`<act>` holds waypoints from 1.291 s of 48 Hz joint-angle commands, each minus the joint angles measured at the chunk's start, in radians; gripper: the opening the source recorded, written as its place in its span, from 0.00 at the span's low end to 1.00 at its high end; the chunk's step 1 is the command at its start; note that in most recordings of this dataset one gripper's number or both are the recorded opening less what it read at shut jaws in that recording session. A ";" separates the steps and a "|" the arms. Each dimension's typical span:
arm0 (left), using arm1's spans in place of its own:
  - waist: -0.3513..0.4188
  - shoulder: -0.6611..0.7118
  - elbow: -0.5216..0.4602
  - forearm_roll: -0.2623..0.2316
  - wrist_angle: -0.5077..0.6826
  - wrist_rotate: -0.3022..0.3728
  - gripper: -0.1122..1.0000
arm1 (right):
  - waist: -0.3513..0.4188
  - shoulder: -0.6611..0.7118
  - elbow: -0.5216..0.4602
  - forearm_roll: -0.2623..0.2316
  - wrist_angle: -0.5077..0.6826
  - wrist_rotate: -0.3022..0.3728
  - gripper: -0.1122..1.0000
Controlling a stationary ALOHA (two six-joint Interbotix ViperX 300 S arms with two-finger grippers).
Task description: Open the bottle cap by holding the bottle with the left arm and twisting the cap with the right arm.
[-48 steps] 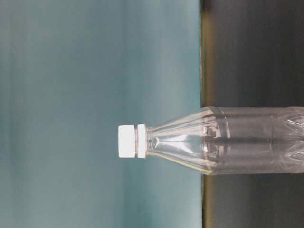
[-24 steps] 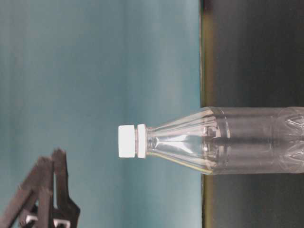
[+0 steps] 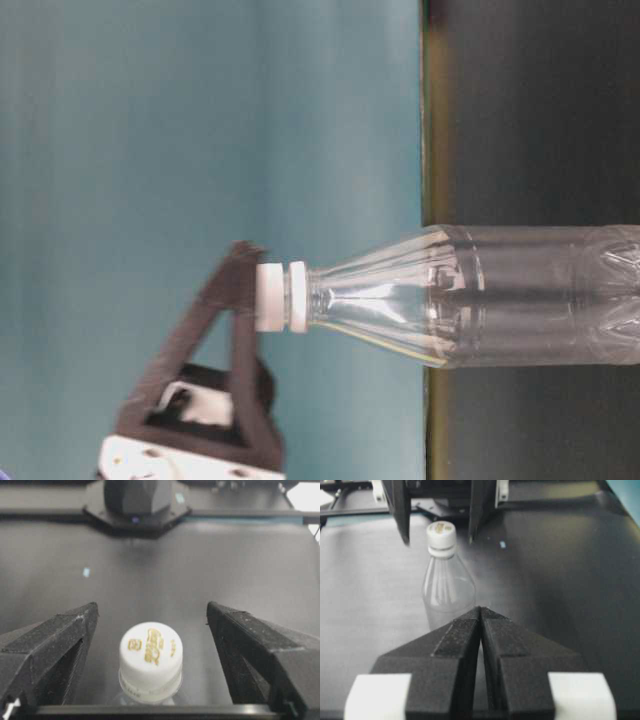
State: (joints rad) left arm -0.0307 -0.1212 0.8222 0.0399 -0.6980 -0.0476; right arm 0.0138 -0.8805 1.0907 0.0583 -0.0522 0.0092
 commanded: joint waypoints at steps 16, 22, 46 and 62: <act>0.000 0.118 0.046 0.005 -0.040 -0.028 0.97 | -0.028 0.009 -0.038 0.064 0.002 0.011 0.11; 0.002 0.175 0.055 0.005 -0.043 -0.032 0.98 | -0.029 0.020 -0.040 0.069 0.002 0.048 0.11; -0.011 0.356 0.057 0.005 -0.048 -0.035 0.98 | -0.029 0.035 -0.057 0.069 0.048 0.101 0.11; -0.011 0.364 0.051 0.006 -0.075 -0.043 0.96 | -0.023 0.034 -0.081 0.069 0.169 0.137 0.11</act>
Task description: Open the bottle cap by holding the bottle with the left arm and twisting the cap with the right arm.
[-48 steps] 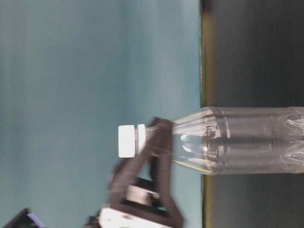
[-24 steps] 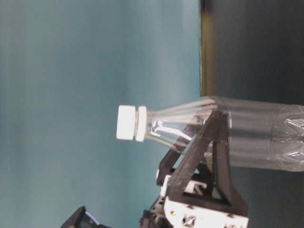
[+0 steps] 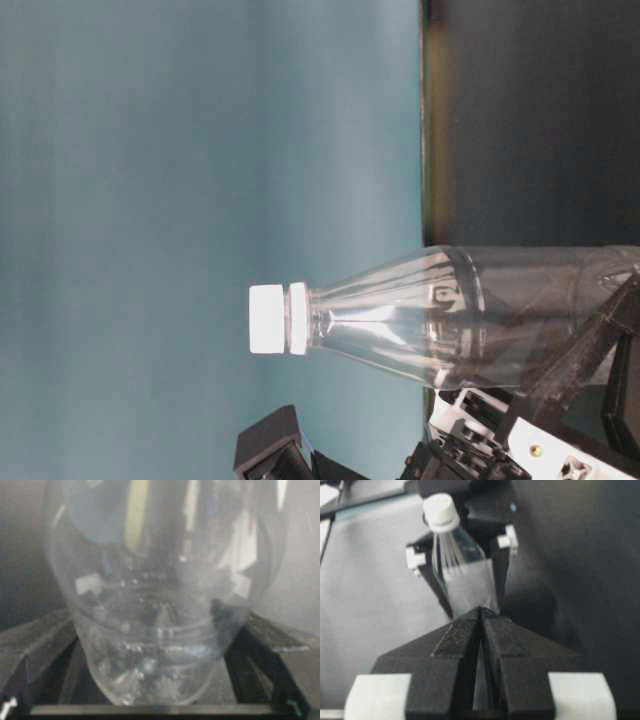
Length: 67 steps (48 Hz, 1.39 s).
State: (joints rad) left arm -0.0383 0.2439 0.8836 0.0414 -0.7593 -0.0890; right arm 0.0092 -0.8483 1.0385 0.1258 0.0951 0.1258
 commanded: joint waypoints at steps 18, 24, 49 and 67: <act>-0.011 -0.003 0.000 0.003 -0.104 0.005 0.86 | 0.049 0.144 -0.295 0.005 0.350 0.109 0.14; -0.014 -0.002 -0.005 0.003 -0.120 0.012 0.86 | 0.057 0.288 -0.471 0.005 0.591 0.155 0.25; 0.017 0.031 -0.008 0.003 -0.187 0.040 0.86 | 0.041 0.759 -1.020 0.006 1.006 0.402 0.79; 0.026 0.040 -0.008 0.003 -0.192 0.049 0.86 | 0.012 1.065 -1.407 0.011 1.264 0.503 0.79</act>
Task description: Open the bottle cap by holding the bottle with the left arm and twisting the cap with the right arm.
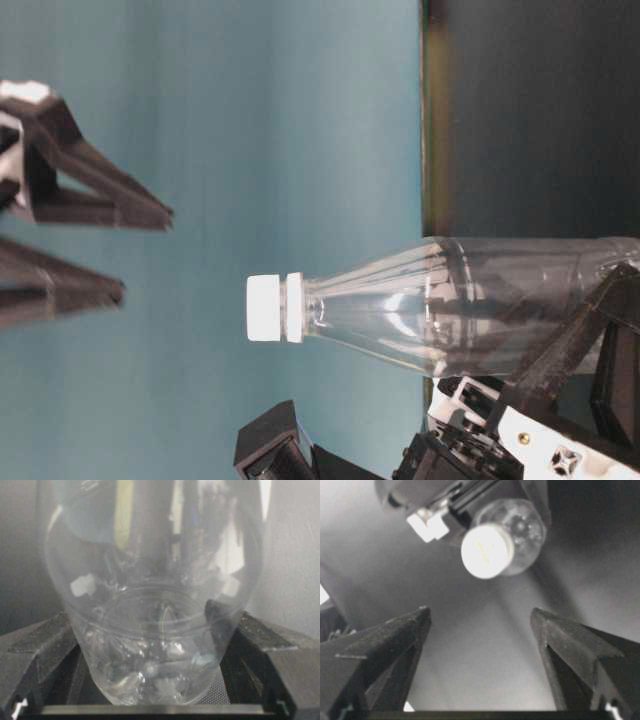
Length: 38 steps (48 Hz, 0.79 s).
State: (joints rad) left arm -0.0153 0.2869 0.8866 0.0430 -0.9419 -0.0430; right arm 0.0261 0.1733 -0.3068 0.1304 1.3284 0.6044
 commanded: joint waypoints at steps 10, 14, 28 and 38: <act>0.002 -0.003 -0.012 0.002 -0.006 0.005 0.86 | -0.006 0.129 -0.129 0.017 0.072 0.058 0.79; 0.002 -0.003 -0.012 0.002 -0.005 0.005 0.86 | -0.006 0.140 -0.126 0.018 0.071 0.063 0.79; 0.000 -0.003 -0.014 0.002 -0.002 0.005 0.86 | -0.009 0.156 -0.104 0.018 0.064 0.061 0.75; 0.002 -0.002 -0.014 0.002 0.002 0.006 0.86 | -0.014 0.158 -0.084 0.018 0.055 0.058 0.61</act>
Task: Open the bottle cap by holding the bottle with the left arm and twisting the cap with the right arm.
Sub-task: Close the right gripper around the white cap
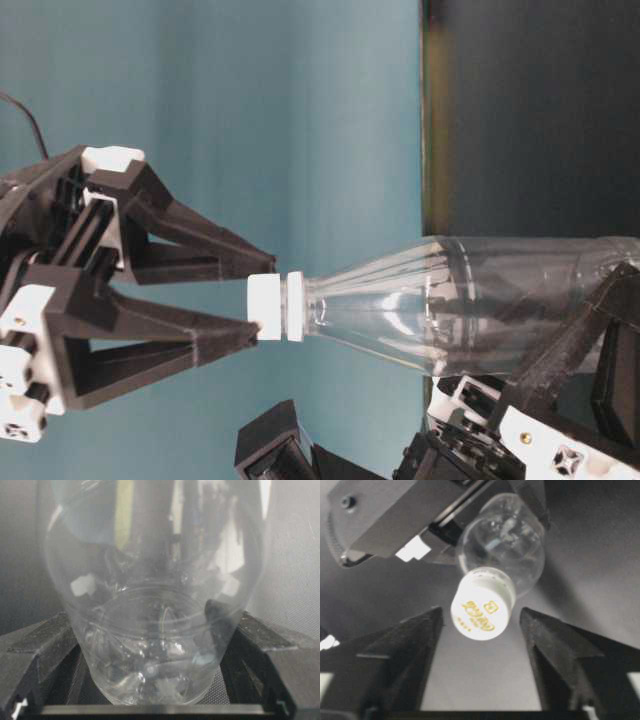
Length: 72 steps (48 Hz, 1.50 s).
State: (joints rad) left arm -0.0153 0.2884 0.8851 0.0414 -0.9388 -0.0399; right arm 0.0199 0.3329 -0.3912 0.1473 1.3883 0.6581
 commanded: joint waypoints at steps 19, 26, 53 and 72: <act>0.002 -0.003 -0.012 0.003 0.000 0.003 0.86 | -0.003 0.002 -0.006 0.003 0.003 -0.268 0.44; 0.000 -0.002 -0.011 0.003 0.000 0.002 0.86 | -0.003 0.005 -0.012 0.008 0.003 -0.417 0.44; -0.002 0.002 -0.012 0.003 0.029 0.000 0.86 | 0.005 0.003 -0.006 0.069 0.003 -1.088 0.44; -0.005 0.005 -0.014 0.003 0.037 0.002 0.86 | 0.005 -0.005 0.009 0.069 0.002 -1.192 0.44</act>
State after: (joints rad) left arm -0.0215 0.2945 0.8805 0.0430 -0.9004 -0.0368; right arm 0.0077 0.3344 -0.3820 0.2102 1.3929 -0.5200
